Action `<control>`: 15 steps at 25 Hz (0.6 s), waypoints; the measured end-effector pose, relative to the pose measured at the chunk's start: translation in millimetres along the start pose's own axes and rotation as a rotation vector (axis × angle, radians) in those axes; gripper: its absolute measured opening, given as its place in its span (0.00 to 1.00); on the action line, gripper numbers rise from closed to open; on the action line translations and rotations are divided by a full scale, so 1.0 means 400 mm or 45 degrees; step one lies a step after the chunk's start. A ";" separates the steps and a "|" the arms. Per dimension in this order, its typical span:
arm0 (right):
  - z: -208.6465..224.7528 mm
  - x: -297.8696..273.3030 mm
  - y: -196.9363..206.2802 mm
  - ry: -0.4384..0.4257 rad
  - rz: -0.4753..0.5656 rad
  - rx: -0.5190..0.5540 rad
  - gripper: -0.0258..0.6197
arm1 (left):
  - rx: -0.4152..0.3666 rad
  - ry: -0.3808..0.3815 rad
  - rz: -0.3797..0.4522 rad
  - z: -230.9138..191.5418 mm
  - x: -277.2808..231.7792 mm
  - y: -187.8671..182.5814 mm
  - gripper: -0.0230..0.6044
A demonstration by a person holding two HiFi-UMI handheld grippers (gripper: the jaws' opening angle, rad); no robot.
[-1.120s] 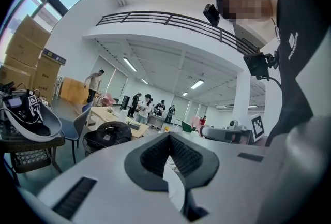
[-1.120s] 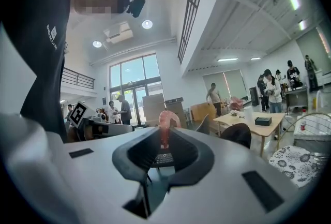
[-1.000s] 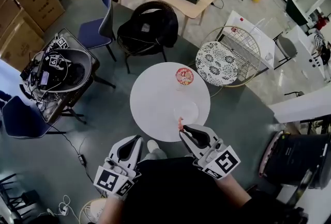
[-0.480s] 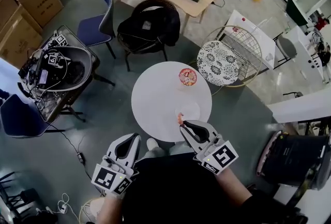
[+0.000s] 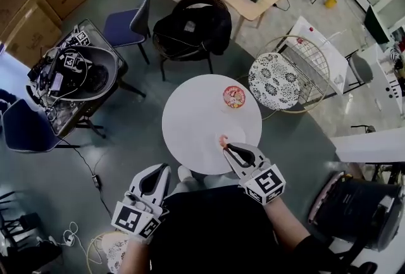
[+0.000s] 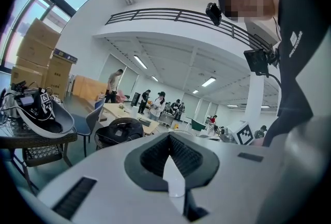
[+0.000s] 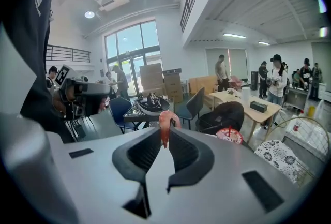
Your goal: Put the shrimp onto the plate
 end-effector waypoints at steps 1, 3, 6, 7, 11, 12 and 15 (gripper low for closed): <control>0.007 -0.005 0.012 -0.014 -0.018 0.015 0.13 | 0.000 -0.016 0.003 0.004 -0.002 0.001 0.05; 0.023 -0.018 0.040 -0.046 -0.057 0.045 0.13 | -0.001 -0.051 0.012 0.012 -0.008 0.004 0.05; 0.044 -0.048 0.092 -0.094 -0.133 0.071 0.13 | -0.005 -0.104 0.021 0.023 -0.019 0.010 0.05; 0.050 -0.059 0.110 -0.109 -0.156 0.069 0.13 | -0.007 -0.120 0.023 0.025 -0.022 0.012 0.05; 0.078 -0.102 0.175 -0.170 -0.246 0.055 0.13 | -0.013 -0.183 0.030 0.036 -0.038 0.014 0.05; 0.084 -0.112 0.191 -0.189 -0.269 0.055 0.13 | -0.012 -0.199 0.031 0.039 -0.042 0.013 0.05; 0.095 -0.137 0.244 -0.255 -0.336 0.069 0.13 | -0.005 -0.249 0.024 0.049 -0.054 0.015 0.05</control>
Point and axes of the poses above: the fingertips, and each gripper's own axes: x backward along the fingers, z to its right, y out of its underside, the point moved 6 cm from there along x, backward along the fingers, and after that the axes turned 14 degrees about x, right-handed, at the moved point
